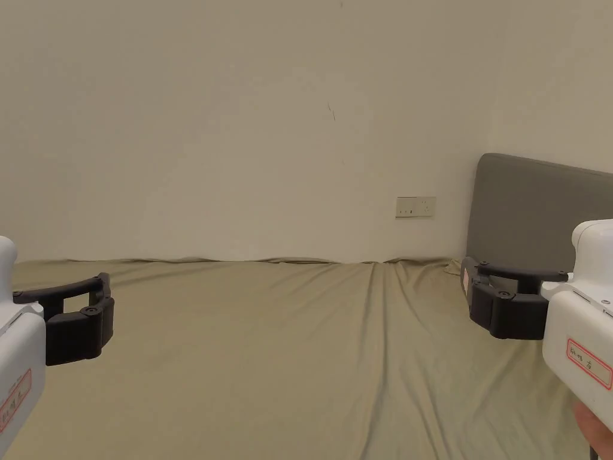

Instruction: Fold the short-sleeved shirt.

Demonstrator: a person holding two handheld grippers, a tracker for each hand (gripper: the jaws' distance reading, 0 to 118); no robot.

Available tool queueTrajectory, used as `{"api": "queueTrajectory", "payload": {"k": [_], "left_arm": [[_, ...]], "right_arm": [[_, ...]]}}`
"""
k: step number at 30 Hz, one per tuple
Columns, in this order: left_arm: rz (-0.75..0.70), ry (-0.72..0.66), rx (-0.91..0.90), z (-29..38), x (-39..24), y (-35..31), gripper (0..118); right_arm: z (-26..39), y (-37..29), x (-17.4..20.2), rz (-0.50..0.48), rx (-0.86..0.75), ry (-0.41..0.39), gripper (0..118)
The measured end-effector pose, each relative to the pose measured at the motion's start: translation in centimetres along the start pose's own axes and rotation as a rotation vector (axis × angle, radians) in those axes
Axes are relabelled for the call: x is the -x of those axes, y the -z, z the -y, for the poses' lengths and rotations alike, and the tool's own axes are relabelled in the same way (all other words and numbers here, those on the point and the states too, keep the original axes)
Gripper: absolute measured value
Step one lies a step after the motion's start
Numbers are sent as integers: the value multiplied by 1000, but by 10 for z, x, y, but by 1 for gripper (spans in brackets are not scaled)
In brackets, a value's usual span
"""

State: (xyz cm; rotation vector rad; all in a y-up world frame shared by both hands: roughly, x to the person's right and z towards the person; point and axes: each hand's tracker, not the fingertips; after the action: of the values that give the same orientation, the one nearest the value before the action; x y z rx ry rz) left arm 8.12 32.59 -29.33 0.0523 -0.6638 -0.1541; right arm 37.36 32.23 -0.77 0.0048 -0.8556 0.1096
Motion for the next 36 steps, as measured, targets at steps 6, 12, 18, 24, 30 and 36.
{"api": "queueTrajectory", "payload": {"k": [6,12,18,24,30,36], "left_arm": [[2,-27,7,2,6,1,113],[7,-43,5,4,9,3,116],[-2,-40,4,4,11,1,116],[-3,-49,7,4,12,2,116],[4,-50,5,2,12,2,116],[11,-48,6,1,10,4,116]], "right_arm": [[0,2,3,8,7,-8,118],[3,2,6,0,7,-16,118],[4,3,6,-2,8,-11,118],[4,4,7,1,13,-14,118],[5,5,7,4,17,-15,118],[7,5,7,5,24,-15,118]]}}
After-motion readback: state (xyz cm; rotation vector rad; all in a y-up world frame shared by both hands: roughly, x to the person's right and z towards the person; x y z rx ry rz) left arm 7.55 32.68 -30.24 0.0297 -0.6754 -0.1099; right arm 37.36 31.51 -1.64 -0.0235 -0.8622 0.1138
